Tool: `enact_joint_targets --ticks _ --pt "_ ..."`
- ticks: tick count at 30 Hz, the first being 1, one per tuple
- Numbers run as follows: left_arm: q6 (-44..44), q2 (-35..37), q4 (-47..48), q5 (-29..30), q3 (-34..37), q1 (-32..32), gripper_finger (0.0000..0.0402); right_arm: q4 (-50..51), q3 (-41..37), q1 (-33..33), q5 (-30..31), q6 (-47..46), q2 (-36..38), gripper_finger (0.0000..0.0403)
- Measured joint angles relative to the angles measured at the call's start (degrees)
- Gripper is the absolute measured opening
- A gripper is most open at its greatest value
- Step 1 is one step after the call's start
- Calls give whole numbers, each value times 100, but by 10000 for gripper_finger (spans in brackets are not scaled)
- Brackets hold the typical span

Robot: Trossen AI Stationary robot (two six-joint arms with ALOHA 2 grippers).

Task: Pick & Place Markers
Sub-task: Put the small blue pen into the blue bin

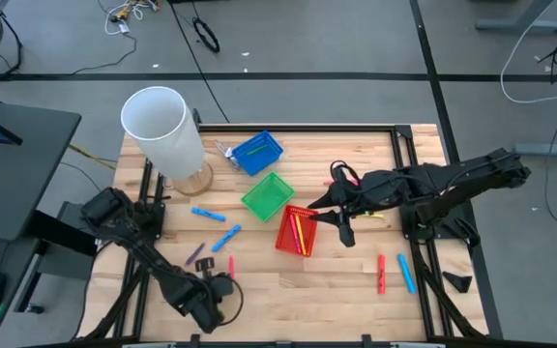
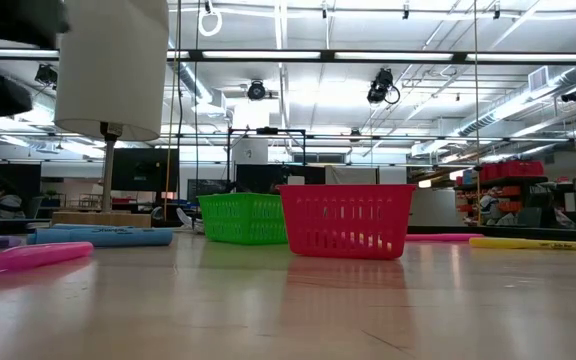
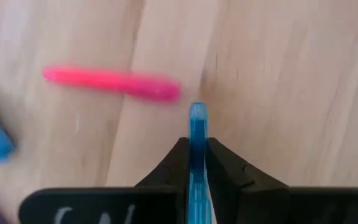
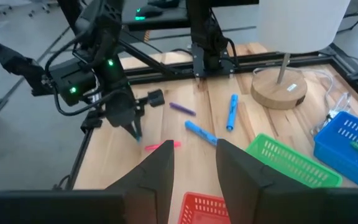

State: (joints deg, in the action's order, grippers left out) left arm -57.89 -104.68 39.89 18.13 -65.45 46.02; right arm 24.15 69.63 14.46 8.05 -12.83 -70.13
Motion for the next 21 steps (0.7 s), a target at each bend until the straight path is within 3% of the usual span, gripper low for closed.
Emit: enact_joint_targets --ticks 5,21 --pt "-72 1 46 117 -270 -239 30 6 0 0 2 1 193 121" --pt "313 10 303 1383 -1891 -1359 33 -10 0 -2 4 -1 922 121"
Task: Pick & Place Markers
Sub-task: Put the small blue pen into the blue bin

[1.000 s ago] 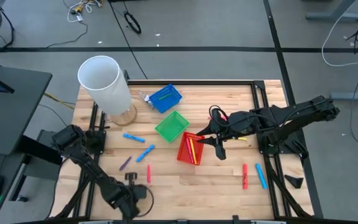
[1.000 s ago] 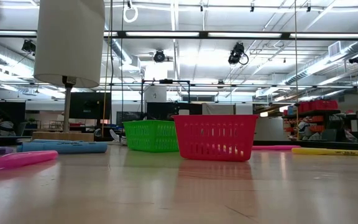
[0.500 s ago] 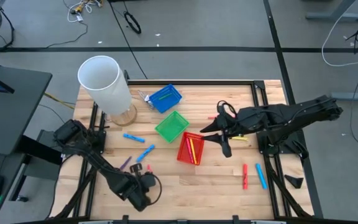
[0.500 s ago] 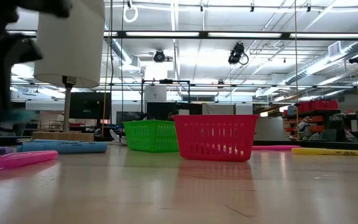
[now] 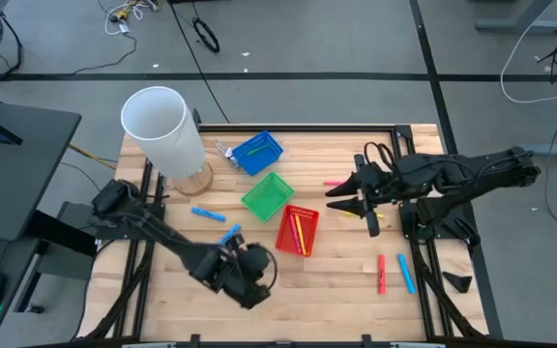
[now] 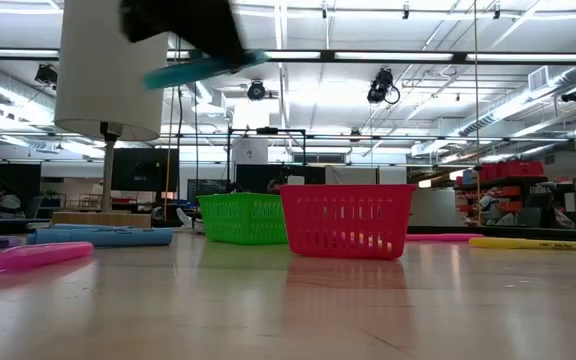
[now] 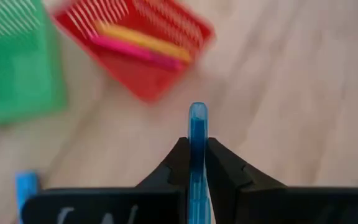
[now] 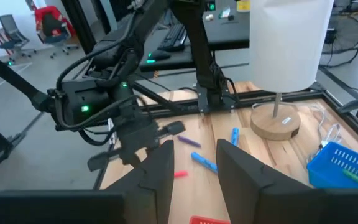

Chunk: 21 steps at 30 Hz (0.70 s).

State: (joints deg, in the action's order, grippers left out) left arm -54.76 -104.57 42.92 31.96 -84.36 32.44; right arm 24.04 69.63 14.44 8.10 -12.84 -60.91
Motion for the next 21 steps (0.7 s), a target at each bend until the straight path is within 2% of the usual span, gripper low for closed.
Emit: enact_joint_targets --ticks 10,16,21 --pt "-180 0 -485 1679 -201 -644 33 -133 2 2 -19 -20 206 121" --pt "-105 0 -1016 2828 -201 -1001 29 -527 2 4 -630 -20 511 121" --pt "377 -2 -1453 3397 -201 -1306 34 -819 3 4 -894 -9 700 121"
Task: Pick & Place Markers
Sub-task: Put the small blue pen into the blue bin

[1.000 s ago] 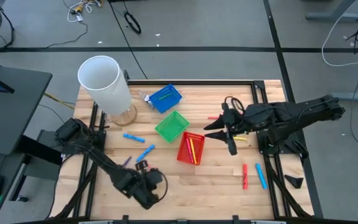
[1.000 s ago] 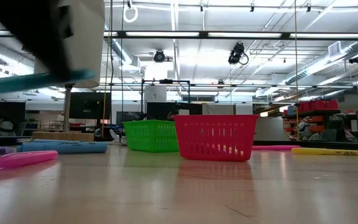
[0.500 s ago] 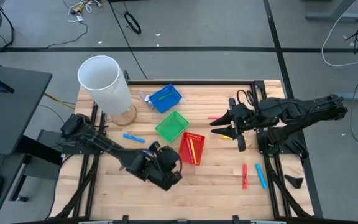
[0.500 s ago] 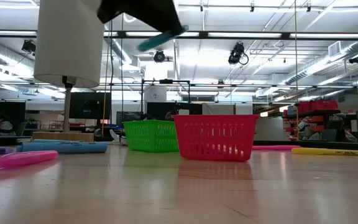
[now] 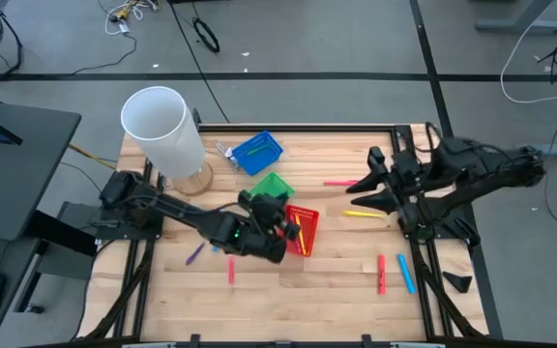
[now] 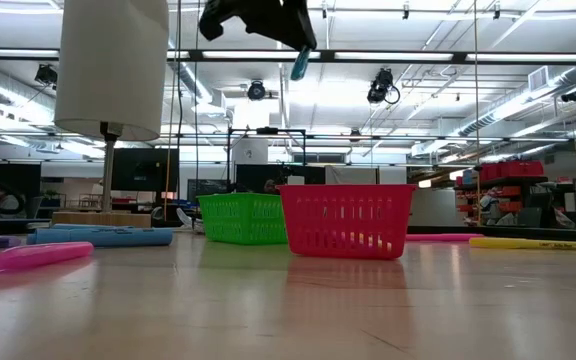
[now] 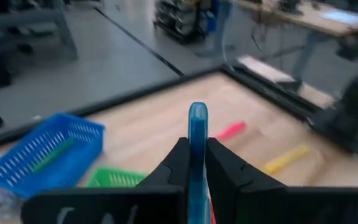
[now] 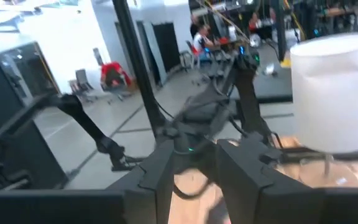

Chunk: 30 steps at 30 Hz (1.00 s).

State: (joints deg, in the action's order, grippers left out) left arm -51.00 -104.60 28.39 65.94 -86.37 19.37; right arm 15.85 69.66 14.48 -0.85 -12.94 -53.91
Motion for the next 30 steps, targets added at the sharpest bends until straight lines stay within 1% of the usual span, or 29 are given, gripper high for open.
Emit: enact_joint_targets --ticks 2,8,13,19,23,26,28,30 --pt "395 0 -228 86 0 -111 32 -27 1 0 -22 9 51 121" --pt "1901 -2 -725 4 0 -412 29 -1 1 0 -26 12 94 121" --pt "2505 -4 -724 123 -2 -654 29 12 1 0 -28 12 94 121" --pt "3404 -7 -718 113 -2 -892 29 12 1 0 -28 1 94 121" --pt "3775 -7 -721 70 -2 -1091 29 14 1 0 -28 -4 94 121" --pt "3843 -36 -720 -16 -14 -1207 29 60 1 0 -28 -6 94 121" --pt "3934 -154 -495 -60 -213 -1263 29 119 1 0 -28 -6 92 121" --pt "4096 -404 -129 -98 -660 -1293 29 169 1 0 -28 -7 90 121"
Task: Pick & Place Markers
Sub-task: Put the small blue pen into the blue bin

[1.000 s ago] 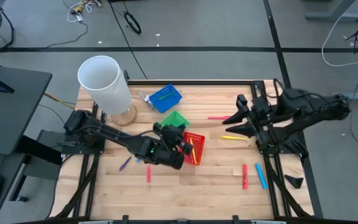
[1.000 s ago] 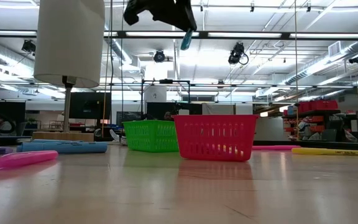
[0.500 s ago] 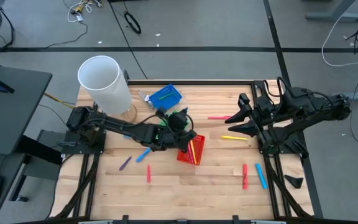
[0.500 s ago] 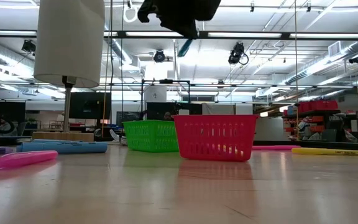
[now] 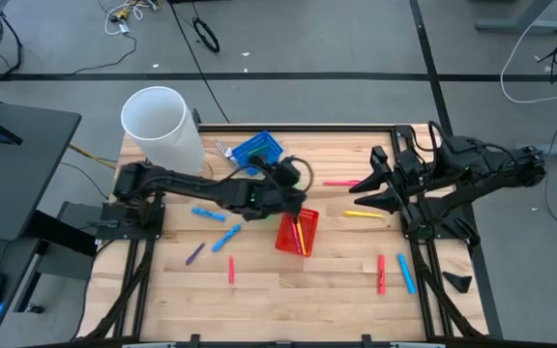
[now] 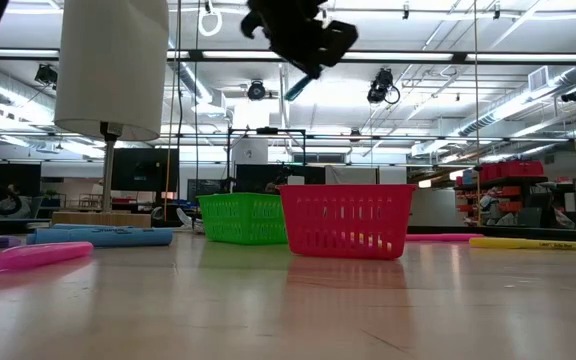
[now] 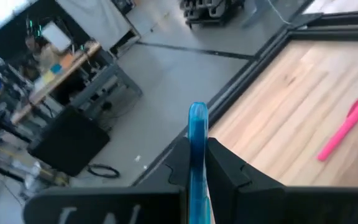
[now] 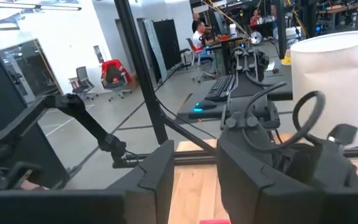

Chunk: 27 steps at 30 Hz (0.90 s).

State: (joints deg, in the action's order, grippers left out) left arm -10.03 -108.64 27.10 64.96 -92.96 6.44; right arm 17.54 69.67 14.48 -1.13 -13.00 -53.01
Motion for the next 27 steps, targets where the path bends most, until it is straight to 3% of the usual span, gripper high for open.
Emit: enact_joint_targets --ticks 6,11,21,27 --pt "-332 -1052 1838 -42 -1720 -150 29 57 0 0 -4 -1 -2 121" --pt "-821 -1625 2942 -29 -2590 -294 30 36 0 -2 -344 -3 2 121" --pt "-2343 -1871 4706 -581 -2651 -709 29 -36 0 -2 -450 -1 4 121" --pt "-2442 -2046 4937 -1176 -2652 -1185 29 -39 0 -1 -450 -1 4 121"
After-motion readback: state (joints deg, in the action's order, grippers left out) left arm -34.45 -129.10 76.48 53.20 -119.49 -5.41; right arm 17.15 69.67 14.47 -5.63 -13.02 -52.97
